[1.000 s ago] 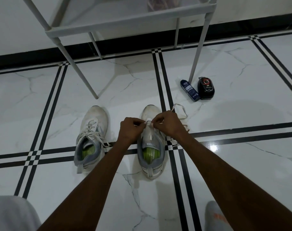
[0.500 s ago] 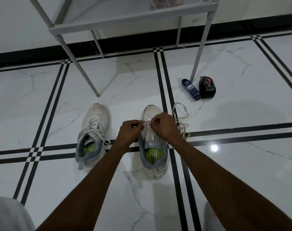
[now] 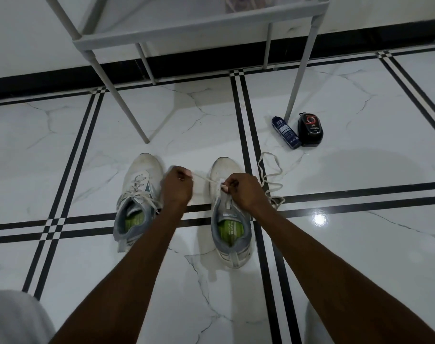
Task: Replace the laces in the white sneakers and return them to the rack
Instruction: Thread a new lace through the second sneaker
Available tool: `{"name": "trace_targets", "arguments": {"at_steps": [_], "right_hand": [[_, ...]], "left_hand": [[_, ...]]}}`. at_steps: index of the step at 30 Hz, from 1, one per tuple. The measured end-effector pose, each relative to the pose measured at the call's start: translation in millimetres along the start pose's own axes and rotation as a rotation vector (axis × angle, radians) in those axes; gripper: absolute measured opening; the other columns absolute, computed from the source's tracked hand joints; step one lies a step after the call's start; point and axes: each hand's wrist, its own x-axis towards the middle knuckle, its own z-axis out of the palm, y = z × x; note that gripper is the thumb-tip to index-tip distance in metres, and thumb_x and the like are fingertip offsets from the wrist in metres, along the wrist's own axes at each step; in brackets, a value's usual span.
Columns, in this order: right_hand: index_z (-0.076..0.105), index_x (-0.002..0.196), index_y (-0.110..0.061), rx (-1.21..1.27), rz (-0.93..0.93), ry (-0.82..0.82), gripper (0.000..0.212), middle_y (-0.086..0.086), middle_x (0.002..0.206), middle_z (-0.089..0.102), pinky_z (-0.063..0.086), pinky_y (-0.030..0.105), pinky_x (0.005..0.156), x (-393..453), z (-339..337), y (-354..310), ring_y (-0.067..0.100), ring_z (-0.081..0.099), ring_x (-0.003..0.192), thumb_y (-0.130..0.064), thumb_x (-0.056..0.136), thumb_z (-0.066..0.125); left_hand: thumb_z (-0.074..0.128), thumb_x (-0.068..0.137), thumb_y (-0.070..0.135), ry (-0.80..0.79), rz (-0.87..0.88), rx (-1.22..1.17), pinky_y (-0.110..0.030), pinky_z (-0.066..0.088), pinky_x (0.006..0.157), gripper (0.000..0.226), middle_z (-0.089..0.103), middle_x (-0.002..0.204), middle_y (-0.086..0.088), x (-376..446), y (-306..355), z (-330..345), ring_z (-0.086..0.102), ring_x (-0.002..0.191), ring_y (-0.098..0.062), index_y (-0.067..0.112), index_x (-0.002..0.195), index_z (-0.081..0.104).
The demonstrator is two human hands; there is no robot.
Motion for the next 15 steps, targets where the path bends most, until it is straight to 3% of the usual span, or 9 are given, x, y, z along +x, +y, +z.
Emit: {"name": "trace_targets", "arguments": {"at_steps": [3, 5, 7, 10, 12, 15], "right_hand": [[0.068, 0.074, -0.025, 0.029, -0.001, -0.017, 0.016, -0.003, 0.081, 0.071, 0.055, 0.036, 0.076, 0, -5, 2, 0.015, 0.066, 0.080, -0.021, 0.088, 0.072], [0.066, 0.072, -0.028, 0.003, 0.008, -0.031, 0.018, -0.007, 0.077, 0.067, 0.053, 0.034, 0.075, 0, -7, 0, 0.015, 0.065, 0.080, -0.023, 0.088, 0.072], [0.065, 0.073, -0.029, -0.031, 0.009, -0.040, 0.018, -0.008, 0.078, 0.066, 0.052, 0.033, 0.075, 2, -6, -3, 0.015, 0.064, 0.082, -0.023, 0.089, 0.070], [0.068, 0.075, -0.026, -0.043, -0.010, -0.055, 0.016, -0.004, 0.079, 0.067, 0.049, 0.029, 0.072, 3, -5, -6, 0.015, 0.063, 0.080, -0.017, 0.089, 0.068], [0.070, 0.075, -0.024, -0.039, -0.021, -0.064, 0.017, -0.005, 0.075, 0.065, 0.044, 0.025, 0.069, 2, -4, -7, 0.014, 0.062, 0.076, -0.013, 0.088, 0.066], [0.070, 0.077, -0.022, -0.036, -0.036, -0.079, 0.014, -0.007, 0.075, 0.065, 0.041, 0.023, 0.068, 0, -4, -8, 0.012, 0.060, 0.075, -0.014, 0.088, 0.067]], "left_hand": [[0.046, 0.089, -0.004, 0.497, -0.051, -0.044, -0.028, 0.047, 0.084, 0.023, 0.060, 0.091, -0.005, 25, 10, -47, 0.058, 0.088, -0.020, 0.018, 0.086, 0.054], [0.047, 0.085, -0.007, 0.625, 0.073, -0.033, -0.033, 0.048, 0.087, 0.023, 0.063, 0.093, -0.010, 35, 2, -68, 0.060, 0.089, -0.023, 0.008, 0.097, 0.060], [0.059, 0.086, 0.000, 0.510, 0.268, 0.203, -0.027, 0.037, 0.093, 0.029, 0.064, 0.107, -0.013, 28, -8, -60, 0.058, 0.104, -0.030, 0.005, 0.115, 0.061], [0.071, 0.087, 0.021, 0.021, 0.575, 0.335, -0.030, 0.036, 0.095, 0.027, 0.066, 0.114, -0.006, 12, -18, -14, 0.055, 0.110, -0.028, 0.015, 0.113, 0.068], [0.075, 0.083, 0.039, -0.201, 0.530, 0.370, -0.034, 0.047, 0.088, 0.023, 0.072, 0.104, -0.002, 6, -23, 9, 0.064, 0.101, -0.026, 0.021, 0.097, 0.076], [0.076, 0.085, 0.035, -0.207, 0.440, 0.328, -0.043, 0.049, 0.084, 0.013, 0.074, 0.093, 0.005, -5, -33, 18, 0.065, 0.094, -0.019, 0.022, 0.082, 0.077]]}}
